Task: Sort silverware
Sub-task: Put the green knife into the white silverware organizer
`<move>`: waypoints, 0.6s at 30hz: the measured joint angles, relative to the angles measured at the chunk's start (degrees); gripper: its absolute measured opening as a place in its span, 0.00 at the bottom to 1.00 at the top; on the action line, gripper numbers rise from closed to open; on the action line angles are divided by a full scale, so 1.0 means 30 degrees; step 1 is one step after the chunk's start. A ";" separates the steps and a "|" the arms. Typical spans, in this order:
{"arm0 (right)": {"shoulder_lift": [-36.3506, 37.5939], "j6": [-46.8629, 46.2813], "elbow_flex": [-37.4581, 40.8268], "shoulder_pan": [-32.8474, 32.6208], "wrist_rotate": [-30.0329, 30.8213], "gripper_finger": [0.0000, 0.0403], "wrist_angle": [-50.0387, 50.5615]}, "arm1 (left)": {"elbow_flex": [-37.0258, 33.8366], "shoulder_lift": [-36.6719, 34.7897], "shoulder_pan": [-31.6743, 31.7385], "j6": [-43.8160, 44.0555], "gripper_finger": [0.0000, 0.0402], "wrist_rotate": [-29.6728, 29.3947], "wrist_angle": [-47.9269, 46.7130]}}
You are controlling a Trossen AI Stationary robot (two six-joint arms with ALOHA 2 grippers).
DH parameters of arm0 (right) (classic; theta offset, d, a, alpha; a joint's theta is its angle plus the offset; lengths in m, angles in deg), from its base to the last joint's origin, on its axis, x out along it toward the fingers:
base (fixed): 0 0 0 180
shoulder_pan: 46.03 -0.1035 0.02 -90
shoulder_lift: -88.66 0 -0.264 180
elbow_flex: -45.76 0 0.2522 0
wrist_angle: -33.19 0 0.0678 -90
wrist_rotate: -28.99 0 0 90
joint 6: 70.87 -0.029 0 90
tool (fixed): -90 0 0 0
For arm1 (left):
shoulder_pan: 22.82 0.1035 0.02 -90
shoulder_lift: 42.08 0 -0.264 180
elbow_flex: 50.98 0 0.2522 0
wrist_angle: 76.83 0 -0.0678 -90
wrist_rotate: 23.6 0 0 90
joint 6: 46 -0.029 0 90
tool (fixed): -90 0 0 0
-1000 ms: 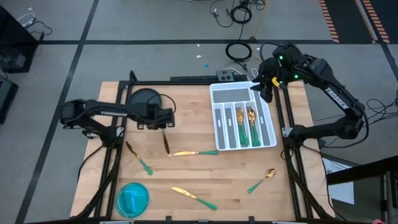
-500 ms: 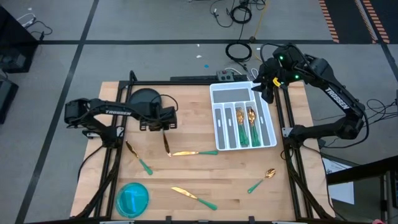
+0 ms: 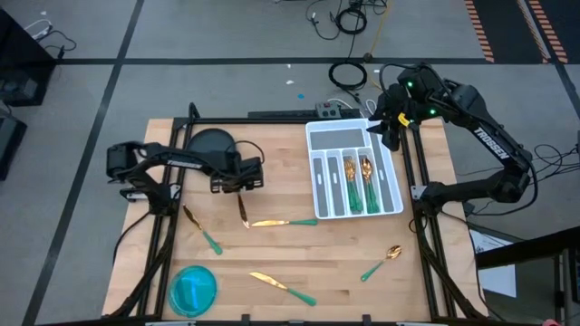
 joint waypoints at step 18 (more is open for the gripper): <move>0.0000 0.0007 0.0000 0.0000 0.0015 0.40 -0.0043 | 0.1855 -0.0170 -0.0266 -0.0370 0.46 0.0145 -0.2355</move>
